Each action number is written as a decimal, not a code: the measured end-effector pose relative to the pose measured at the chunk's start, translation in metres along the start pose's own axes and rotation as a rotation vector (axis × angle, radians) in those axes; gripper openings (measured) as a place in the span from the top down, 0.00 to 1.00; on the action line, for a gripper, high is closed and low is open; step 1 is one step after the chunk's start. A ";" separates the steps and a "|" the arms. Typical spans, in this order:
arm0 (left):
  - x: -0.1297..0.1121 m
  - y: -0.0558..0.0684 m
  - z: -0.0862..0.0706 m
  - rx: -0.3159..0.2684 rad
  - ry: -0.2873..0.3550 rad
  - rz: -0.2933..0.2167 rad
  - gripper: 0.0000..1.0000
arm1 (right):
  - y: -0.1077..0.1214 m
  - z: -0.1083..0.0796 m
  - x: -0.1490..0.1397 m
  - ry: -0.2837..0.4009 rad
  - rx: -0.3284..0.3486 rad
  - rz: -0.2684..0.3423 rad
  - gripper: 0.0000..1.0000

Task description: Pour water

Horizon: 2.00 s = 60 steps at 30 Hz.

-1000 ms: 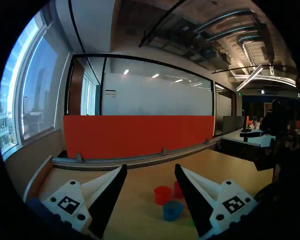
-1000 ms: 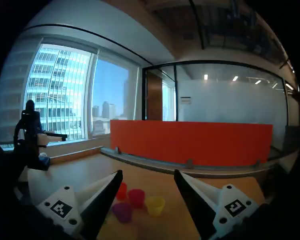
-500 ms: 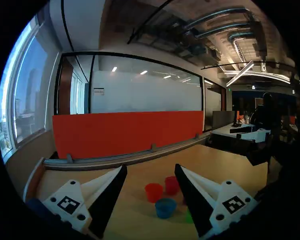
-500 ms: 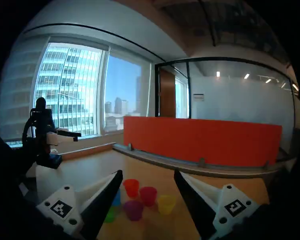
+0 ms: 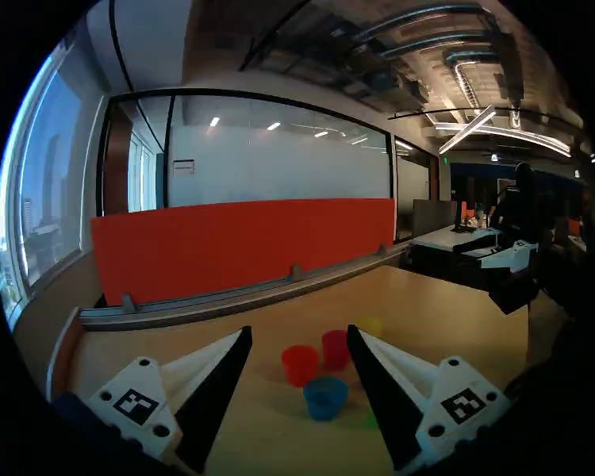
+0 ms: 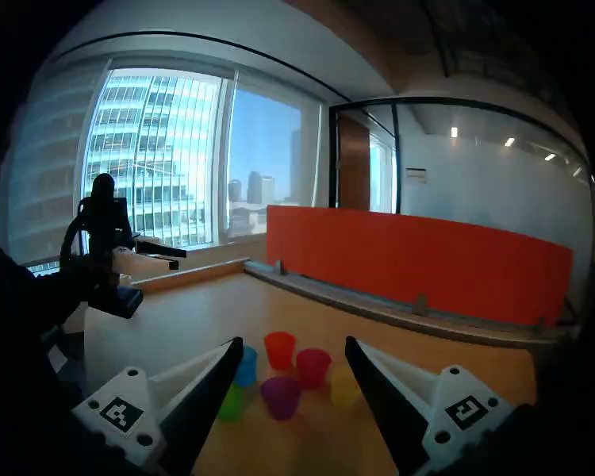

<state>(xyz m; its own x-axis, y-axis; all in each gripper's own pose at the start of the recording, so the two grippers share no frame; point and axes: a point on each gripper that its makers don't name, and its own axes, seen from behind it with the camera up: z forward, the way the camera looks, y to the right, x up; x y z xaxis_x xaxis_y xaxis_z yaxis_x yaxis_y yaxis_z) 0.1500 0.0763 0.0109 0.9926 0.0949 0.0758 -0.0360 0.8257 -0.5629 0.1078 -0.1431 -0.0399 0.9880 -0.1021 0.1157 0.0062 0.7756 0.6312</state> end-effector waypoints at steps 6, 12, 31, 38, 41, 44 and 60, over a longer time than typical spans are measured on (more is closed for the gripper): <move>-0.017 0.003 0.005 -0.012 -0.025 0.007 0.12 | -0.008 0.000 -0.011 -0.024 0.021 0.002 0.01; -0.039 0.009 0.011 -0.025 -0.060 0.015 0.12 | -0.015 0.000 -0.024 -0.050 0.041 0.008 0.01; -0.085 0.018 0.022 -0.057 -0.135 0.037 0.12 | -0.031 0.002 -0.065 -0.128 0.087 -0.013 0.01; -0.101 0.020 0.029 -0.074 -0.168 0.039 0.12 | -0.036 0.005 -0.072 -0.144 0.107 -0.020 0.01; -0.106 0.022 0.032 -0.082 -0.180 0.039 0.12 | -0.038 0.008 -0.075 -0.150 0.117 -0.020 0.01; -0.112 0.023 0.036 -0.092 -0.190 0.041 0.12 | -0.040 0.011 -0.078 -0.157 0.124 -0.020 0.01; -0.153 0.027 0.057 -0.140 -0.276 0.055 0.12 | -0.047 0.034 -0.090 -0.185 0.153 -0.029 0.01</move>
<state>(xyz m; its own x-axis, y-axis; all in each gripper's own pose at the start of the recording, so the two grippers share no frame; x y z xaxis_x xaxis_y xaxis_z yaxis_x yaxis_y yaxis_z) -0.0092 0.1156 0.0309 0.9200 0.3006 0.2516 -0.0535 0.7321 -0.6791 0.0131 -0.1912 -0.0539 0.9426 -0.2466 0.2251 -0.0028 0.6684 0.7438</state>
